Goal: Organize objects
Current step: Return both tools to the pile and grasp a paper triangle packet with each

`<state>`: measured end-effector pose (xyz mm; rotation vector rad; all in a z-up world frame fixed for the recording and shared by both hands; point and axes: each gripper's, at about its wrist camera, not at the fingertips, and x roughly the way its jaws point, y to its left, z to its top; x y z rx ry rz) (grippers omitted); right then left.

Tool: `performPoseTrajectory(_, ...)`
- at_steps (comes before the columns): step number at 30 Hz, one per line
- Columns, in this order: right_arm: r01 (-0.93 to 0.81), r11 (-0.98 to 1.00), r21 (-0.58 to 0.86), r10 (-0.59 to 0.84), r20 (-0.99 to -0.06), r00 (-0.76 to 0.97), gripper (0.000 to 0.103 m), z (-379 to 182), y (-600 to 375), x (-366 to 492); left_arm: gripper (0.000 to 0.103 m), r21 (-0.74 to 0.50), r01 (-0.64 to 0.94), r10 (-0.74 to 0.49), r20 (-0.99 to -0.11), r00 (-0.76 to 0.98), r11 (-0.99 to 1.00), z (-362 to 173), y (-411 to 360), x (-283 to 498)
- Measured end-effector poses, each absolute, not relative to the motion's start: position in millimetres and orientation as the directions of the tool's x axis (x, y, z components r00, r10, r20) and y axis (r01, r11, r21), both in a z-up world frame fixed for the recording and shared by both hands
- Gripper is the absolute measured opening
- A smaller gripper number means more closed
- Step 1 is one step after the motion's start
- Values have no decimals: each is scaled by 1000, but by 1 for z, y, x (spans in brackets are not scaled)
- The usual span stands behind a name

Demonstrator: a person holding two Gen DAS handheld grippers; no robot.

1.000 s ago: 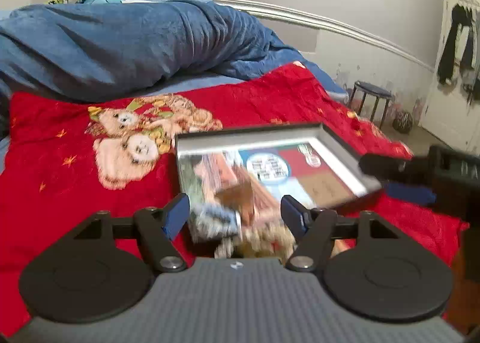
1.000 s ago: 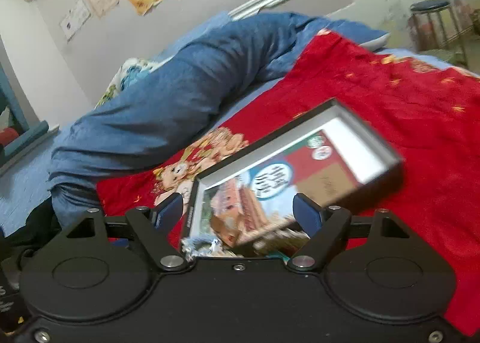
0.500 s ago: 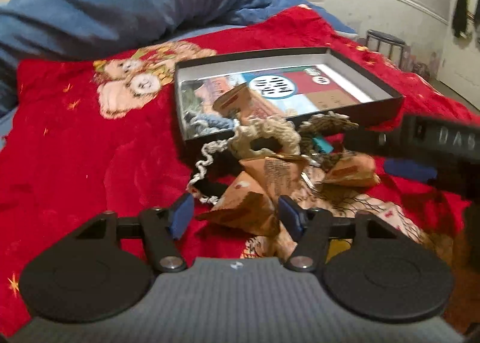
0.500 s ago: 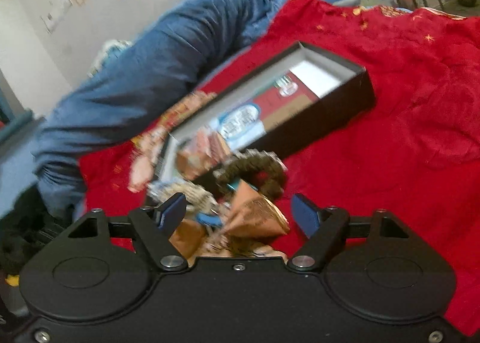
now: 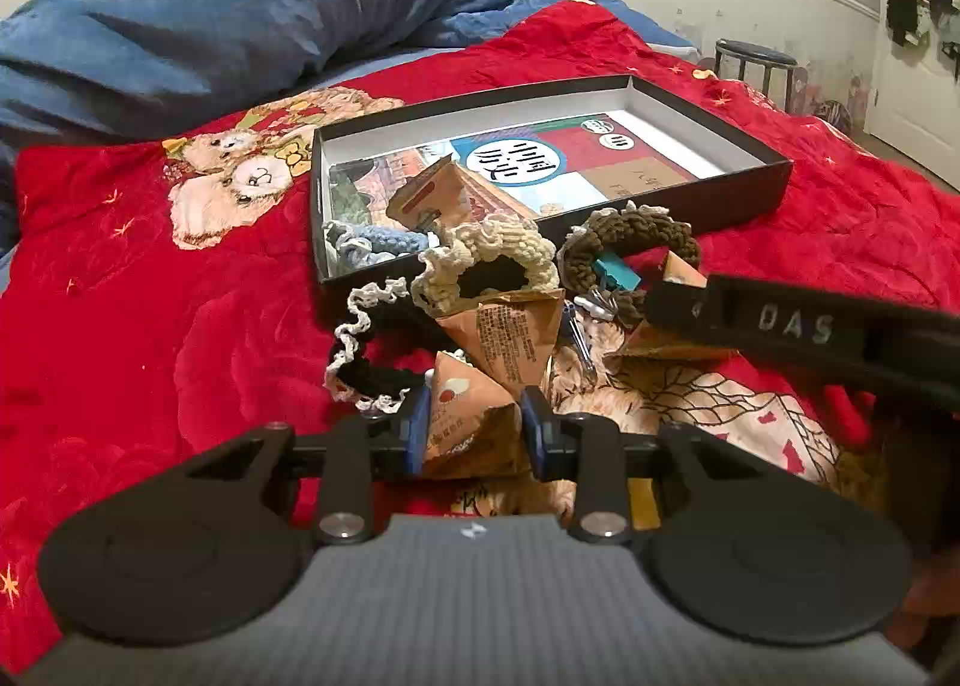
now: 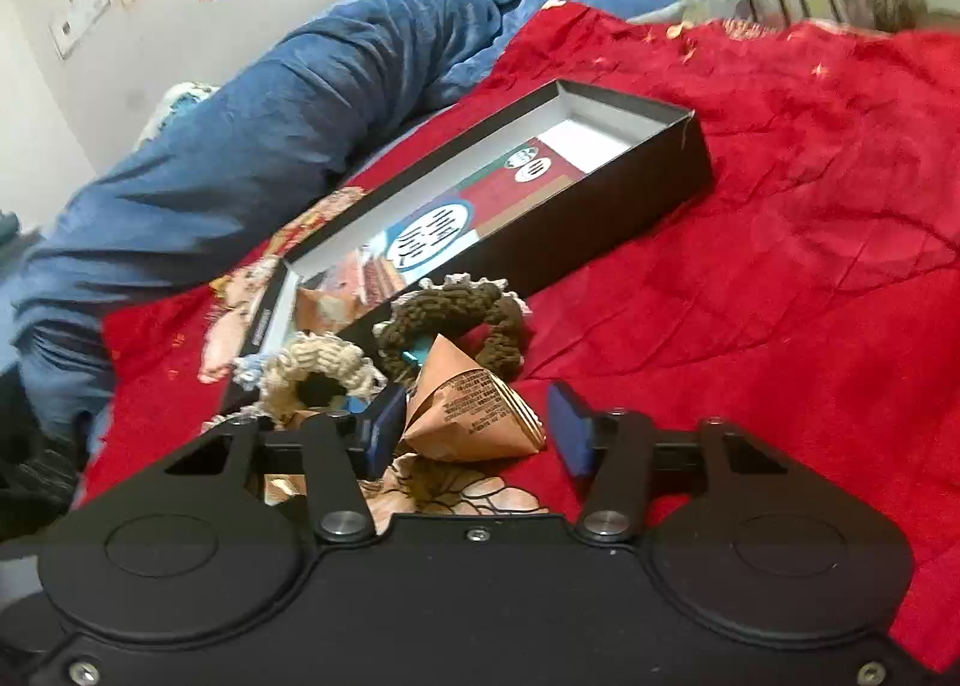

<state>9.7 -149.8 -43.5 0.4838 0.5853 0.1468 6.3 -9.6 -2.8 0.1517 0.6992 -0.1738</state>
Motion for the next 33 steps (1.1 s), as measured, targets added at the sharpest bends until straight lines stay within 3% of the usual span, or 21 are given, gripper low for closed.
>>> performPoseTrajectory(11,17,951,310,153,-514,844,44,-43,-123,4,36,69,180,-93,-648,755,981,-1,-7,8)
performPoseTrajectory(20,48,928,371,164,-519,839,40,-42,-134,-4,35,66,51,-2,-595,804,996,11,12,1)
performPoseTrajectory(33,90,904,418,149,-504,851,38,-43,-138,-12,35,64,88,-35,-584,811,994,11,6,-1)
